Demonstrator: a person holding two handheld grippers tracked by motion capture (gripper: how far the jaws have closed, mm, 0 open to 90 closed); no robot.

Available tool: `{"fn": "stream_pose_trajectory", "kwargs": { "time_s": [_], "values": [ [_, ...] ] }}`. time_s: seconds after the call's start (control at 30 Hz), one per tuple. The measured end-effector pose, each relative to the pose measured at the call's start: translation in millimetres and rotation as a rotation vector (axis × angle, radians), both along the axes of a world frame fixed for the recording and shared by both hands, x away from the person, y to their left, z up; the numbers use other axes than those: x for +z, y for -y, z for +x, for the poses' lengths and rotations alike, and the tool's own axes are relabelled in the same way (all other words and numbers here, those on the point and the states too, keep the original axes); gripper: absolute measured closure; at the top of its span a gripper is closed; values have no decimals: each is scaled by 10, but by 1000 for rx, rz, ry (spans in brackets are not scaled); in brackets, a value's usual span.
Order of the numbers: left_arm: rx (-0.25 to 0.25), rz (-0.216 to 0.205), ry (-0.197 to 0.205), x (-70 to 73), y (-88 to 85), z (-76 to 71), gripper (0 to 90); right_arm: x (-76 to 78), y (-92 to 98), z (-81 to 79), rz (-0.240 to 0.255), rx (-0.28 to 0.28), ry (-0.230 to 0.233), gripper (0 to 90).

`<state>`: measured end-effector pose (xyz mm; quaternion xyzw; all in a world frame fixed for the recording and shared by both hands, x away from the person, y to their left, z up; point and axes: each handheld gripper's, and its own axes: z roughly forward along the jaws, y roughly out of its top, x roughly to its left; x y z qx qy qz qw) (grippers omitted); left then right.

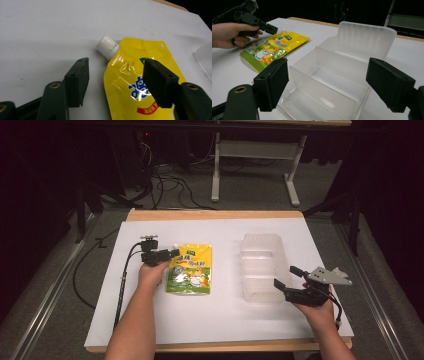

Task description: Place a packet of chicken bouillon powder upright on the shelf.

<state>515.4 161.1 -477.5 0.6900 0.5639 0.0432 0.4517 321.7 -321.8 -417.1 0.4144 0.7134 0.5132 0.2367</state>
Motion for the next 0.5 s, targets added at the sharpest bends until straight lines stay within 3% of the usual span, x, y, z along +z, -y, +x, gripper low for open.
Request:
{"fn": "stream_pose_trajectory", "kwargs": {
  "time_s": [0.27, 0.33, 0.43, 0.5],
  "values": [
    [-60, -6, -9, -69, 40, -2, 530, -9, -16, 5, -6, 5, -1, 187],
    [-73, 28, 1, -63, 71, -31, 547, -10, -22, 2, -8, 4, -4, 188],
    [-84, 94, 20, -48, 118, -81, 662, -14, -33, 3, -9, 9, -3, 189],
    [-90, 108, 28, -49, 123, -100, 681, -14, -34, 3, -10, 10, -3, 190]
  ]
}}
